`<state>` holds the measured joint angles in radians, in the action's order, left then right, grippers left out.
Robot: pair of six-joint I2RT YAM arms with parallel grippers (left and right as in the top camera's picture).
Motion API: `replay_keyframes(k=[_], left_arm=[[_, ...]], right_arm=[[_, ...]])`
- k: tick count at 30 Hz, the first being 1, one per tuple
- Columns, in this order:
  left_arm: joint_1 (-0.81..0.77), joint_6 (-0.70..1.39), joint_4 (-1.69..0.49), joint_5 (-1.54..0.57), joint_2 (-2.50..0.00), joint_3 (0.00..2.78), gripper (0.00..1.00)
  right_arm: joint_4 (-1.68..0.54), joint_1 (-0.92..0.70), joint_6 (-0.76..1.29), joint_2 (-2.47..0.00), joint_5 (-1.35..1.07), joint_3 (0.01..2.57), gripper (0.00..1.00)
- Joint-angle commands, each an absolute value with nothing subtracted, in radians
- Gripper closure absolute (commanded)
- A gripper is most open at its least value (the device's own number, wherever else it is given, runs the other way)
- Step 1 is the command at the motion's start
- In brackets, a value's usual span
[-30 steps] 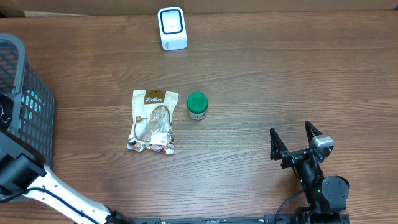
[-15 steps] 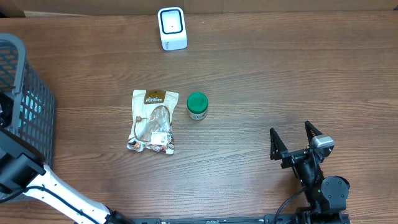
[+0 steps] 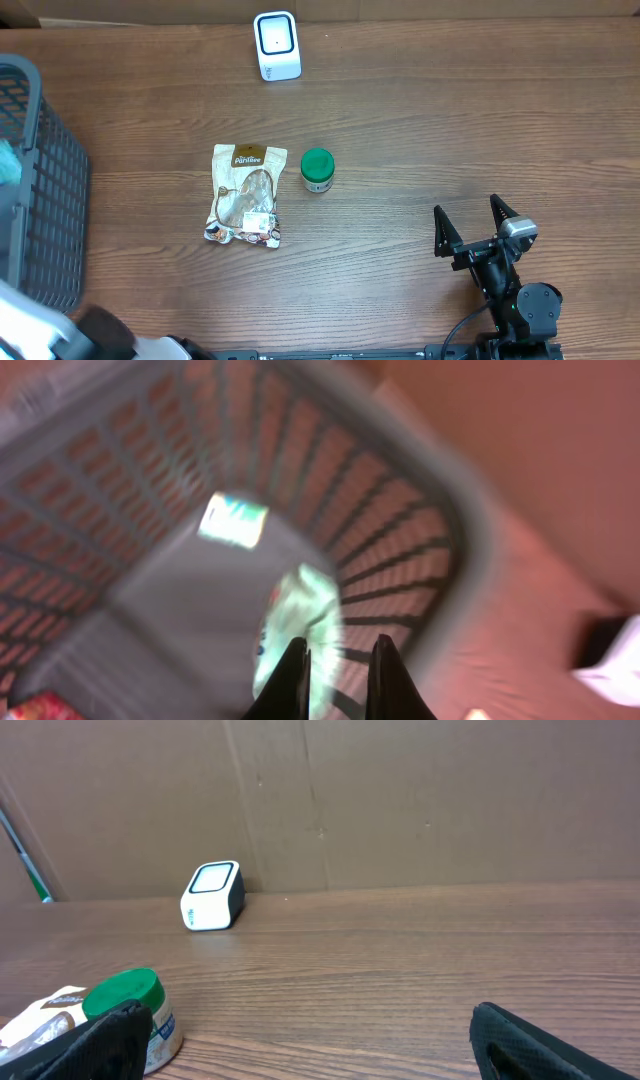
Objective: Scan the item barcode
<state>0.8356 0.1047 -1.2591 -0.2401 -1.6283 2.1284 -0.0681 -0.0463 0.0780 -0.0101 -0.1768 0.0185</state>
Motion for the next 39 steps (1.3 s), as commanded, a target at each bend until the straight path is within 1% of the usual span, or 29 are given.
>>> replay_keyframes(k=[1, 5, 8, 9, 10, 12, 13, 15, 20, 25, 27, 28, 29, 30, 31, 36, 39], left_arm=[[0.788, 0.119, -1.269, -0.352, -1.533, 2.132, 0.96], [0.706, 0.115, -1.308, -0.306, -1.48, 2.131, 0.96], [0.687, 0.143, -1.319, -0.207, -1.486, 2.128, 0.95], [0.692, 0.168, -1.322, -0.179, -1.494, 2.127, 0.9], [0.698, 0.182, -1.324, -0.165, -1.5, 2.127, 0.82], [0.717, 0.2, -1.325, -0.138, -1.52, 2.127, 0.62], [0.733, 0.208, -1.324, -0.126, -1.534, 2.127, 0.57], [0.779, 0.236, -1.33, -0.112, -1.584, 2.127, 0.51], [0.859, 0.286, -1.377, -0.112, -1.734, 2.104, 0.51], [0.883, 0.372, -1.394, -0.104, -1.887, 2.032, 0.52], [0.884, 0.421, -1.388, -0.064, -1.931, 1.998, 0.5], [0.884, 0.455, -1.386, -0.031, -1.953, 1.979, 0.49], [0.884, 0.487, -1.385, -0.001, -1.97, 1.962, 0.41], [0.884, 0.521, -1.384, 0.026, -1.988, 1.945, 0.28], [0.884, 0.546, -1.38, 0.043, -2.006, 1.927, 0.18], [0.884, 0.559, -1.301, 0.045, -2.057, 1.813, 0.16], [0.884, 0.591, -1.216, 0.044, -2.057, 1.723, 0.14]], right_arm=[[-0.062, -0.051, 0.077, -0.003, -0.178, 0.008, 0.0], [-0.062, -0.051, 0.077, -0.003, -0.178, 0.008, 0.0], [-0.063, -0.051, 0.078, -0.003, -0.178, 0.008, 0.0], [-0.062, -0.051, 0.077, -0.003, -0.178, 0.008, 0.0], [-0.062, -0.051, 0.078, -0.003, -0.178, 0.008, 0.0], [-0.062, -0.051, 0.078, -0.003, -0.178, 0.008, 0.0], [-0.062, -0.051, 0.077, -0.003, -0.178, 0.008, 0.0], [-0.062, -0.051, 0.078, -0.003, -0.178, 0.008, 0.0], [-0.062, -0.051, 0.077, -0.003, -0.178, 0.008, 0.0], [-0.062, -0.051, 0.077, -0.003, -0.178, 0.008, 0.0], [-0.062, -0.051, 0.077, -0.003, -0.178, 0.008, 0.0], [-0.062, -0.051, 0.077, -0.003, -0.178, 0.008, 0.0], [-0.062, -0.051, 0.077, -0.003, -0.178, 0.008, 0.0], [-0.062, -0.051, 0.077, -0.003, -0.178, 0.008, 0.0], [-0.062, -0.051, 0.077, -0.003, -0.178, 0.008, 0.0], [-0.062, -0.051, 0.077, -0.003, -0.178, 0.008, 0.0], [-0.062, -0.051, 0.077, -0.003, -0.178, 0.008, 0.0]])
